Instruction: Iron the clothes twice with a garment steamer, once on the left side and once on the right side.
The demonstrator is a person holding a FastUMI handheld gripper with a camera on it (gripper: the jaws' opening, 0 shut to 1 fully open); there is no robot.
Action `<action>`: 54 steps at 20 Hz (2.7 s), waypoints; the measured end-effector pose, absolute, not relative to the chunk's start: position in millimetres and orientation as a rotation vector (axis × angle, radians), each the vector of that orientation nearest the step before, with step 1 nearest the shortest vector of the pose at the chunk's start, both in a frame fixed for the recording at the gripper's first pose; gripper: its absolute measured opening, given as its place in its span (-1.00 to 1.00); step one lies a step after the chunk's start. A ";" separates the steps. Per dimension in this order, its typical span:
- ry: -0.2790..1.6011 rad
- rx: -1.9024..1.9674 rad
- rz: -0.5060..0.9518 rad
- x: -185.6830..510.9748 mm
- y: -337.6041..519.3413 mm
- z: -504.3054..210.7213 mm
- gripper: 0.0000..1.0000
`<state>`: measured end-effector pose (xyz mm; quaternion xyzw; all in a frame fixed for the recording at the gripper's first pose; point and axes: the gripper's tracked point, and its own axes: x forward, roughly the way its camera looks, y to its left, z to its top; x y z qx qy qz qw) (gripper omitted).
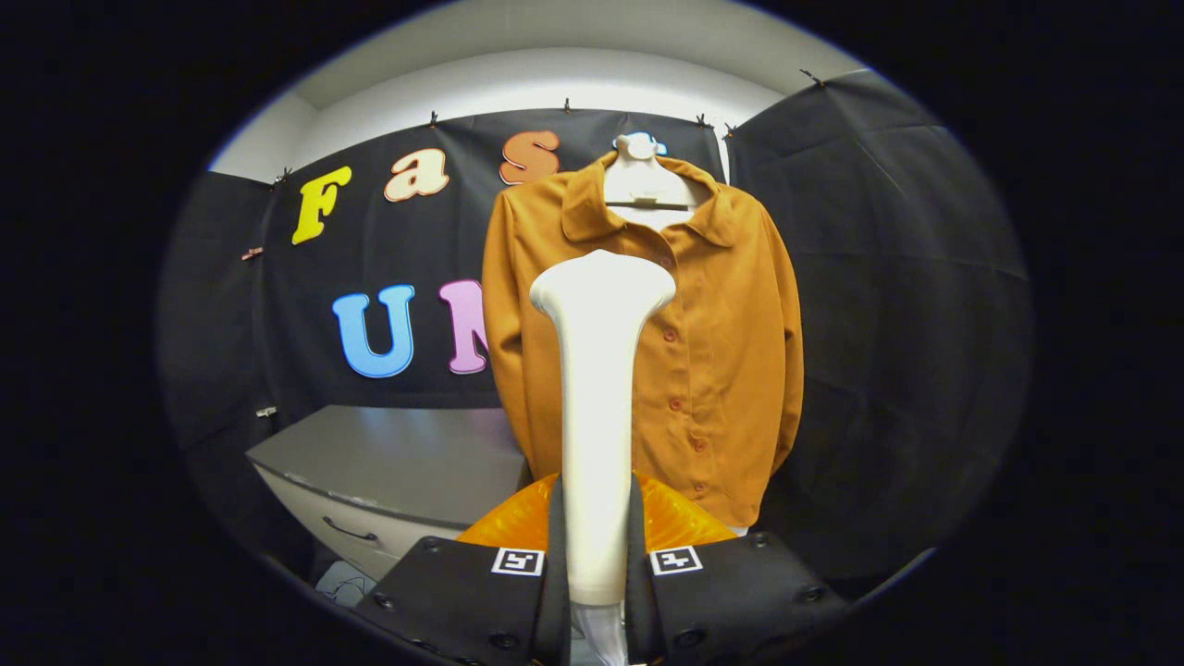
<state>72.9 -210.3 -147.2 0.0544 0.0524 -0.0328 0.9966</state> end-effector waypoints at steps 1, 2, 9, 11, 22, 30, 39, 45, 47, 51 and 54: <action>0.088 0.103 -0.064 74.5 -204.8 -135.1 -0.46; 0.072 0.096 -0.062 77.4 -197.7 -123.3 -0.46; -0.020 0.090 -0.029 80.2 -142.4 -48.3 -0.47; -0.045 0.087 -0.036 80.8 -128.3 -30.1 -0.47; -0.115 0.096 -0.060 43.0 -64.5 4.0 -0.47; -0.108 0.070 -0.035 32.1 -57.0 -0.5 -0.47; -0.110 0.065 -0.045 29.5 -65.2 3.0 -0.47; -0.112 0.069 -0.048 25.8 -63.2 2.8 -0.47; -0.109 0.067 -0.046 26.5 -61.6 0.7 -0.47; -0.103 0.063 -0.047 27.5 -59.1 0.4 -0.47; -0.106 0.056 -0.042 27.7 -55.3 1.7 -0.47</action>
